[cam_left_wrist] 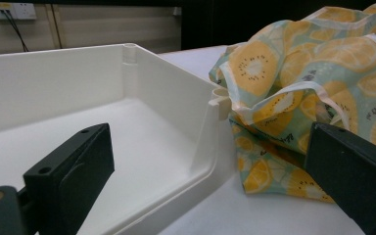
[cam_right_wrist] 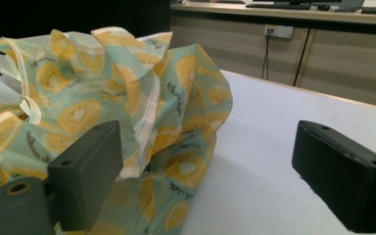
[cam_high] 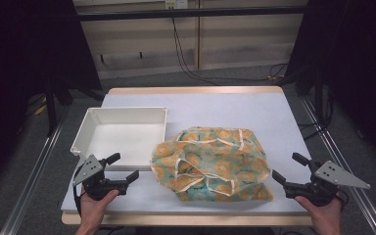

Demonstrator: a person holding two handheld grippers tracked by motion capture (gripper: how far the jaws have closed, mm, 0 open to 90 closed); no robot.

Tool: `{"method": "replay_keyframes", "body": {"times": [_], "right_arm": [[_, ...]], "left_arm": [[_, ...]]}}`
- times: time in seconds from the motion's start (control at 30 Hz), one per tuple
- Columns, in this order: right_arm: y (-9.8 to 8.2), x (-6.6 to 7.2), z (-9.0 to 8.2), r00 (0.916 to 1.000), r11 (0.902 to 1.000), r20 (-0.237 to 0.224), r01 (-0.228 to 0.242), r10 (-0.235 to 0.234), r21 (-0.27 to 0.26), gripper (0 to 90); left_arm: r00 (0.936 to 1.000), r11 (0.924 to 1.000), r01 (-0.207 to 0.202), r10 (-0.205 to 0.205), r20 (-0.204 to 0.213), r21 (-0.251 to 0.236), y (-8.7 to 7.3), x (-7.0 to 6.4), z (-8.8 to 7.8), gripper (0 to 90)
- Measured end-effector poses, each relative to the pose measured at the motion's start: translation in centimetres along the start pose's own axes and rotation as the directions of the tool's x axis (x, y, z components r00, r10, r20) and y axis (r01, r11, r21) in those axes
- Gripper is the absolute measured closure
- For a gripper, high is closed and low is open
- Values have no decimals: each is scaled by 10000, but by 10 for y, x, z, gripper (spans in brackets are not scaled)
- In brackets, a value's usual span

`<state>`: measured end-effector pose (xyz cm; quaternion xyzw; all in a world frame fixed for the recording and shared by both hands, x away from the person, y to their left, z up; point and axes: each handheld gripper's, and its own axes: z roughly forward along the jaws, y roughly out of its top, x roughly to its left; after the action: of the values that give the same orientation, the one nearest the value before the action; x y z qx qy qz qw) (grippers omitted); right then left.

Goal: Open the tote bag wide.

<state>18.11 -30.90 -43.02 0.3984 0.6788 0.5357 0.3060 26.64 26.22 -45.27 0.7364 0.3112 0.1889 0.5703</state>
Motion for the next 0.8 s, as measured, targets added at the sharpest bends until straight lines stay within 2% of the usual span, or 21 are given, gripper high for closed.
{"method": "replay_keyframes", "body": {"times": [0.07, 0.13, 0.33, 0.37, 0.4, 0.57, 0.63, 0.67, 0.7, 0.77, 0.8], "right_arm": [[0, 0, 0, 10000, 10000, -86, -36, 36, 41, 120], [0, 0, 1, 9998, 9999, -218, -37, 39, 120, 130], [5, 1, 2, 9967, 9992, -792, -118, 147, 373, 203], [6, 0, 2, 9965, 9992, -822, -110, 142, 388, 214], [7, 0, 2, 9951, 9989, -966, -173, 213, 428, 231], [10, 1, 4, 9923, 9981, -1198, -235, 302, 572, 260], [12, 3, 6, 9894, 9976, -1408, -268, 355, 631, 269], [15, 5, 8, 9868, 9977, -1574, -283, 378, 622, 290], [15, 5, 8, 9868, 9977, -1574, -283, 378, 622, 290], [18, 7, 10, 9847, 9974, -1706, -256, 368, 670, 314], [19, 8, 11, 9821, 9973, -1860, -179, 309, 714, 320]], "left_arm": [[10000, 10000, -8, 7, 61, 70, 0, 0, 0, 42], [9998, 9999, 101, -99, 196, -86, 0, -2, 1, 43], [9990, 9999, 66, -71, 449, 121, 0, -5, 5, 74], [9981, 9998, 48, -61, 621, 201, 1, -5, 5, 85], [9961, 9999, 87, -97, 874, 109, 2, -8, 5, 134], [9929, 9996, -246, 231, 1171, 110, 5, -15, 4, 223], [9910, 9997, -258, 253, 1313, 20, 7, -19, 4, 285], [9877, 9997, -254, 251, 1543, 0, 9, -22, 2, 329], [9877, 9997, -254, 251, 1543, 0, 9, -22, 2, 361], [9866, 9993, -365, 372, 1586, -74, 13, -25, 1, 364], [9838, 9992, -394, 401, 1746, -80, 15, -26, 1, 380]]}}
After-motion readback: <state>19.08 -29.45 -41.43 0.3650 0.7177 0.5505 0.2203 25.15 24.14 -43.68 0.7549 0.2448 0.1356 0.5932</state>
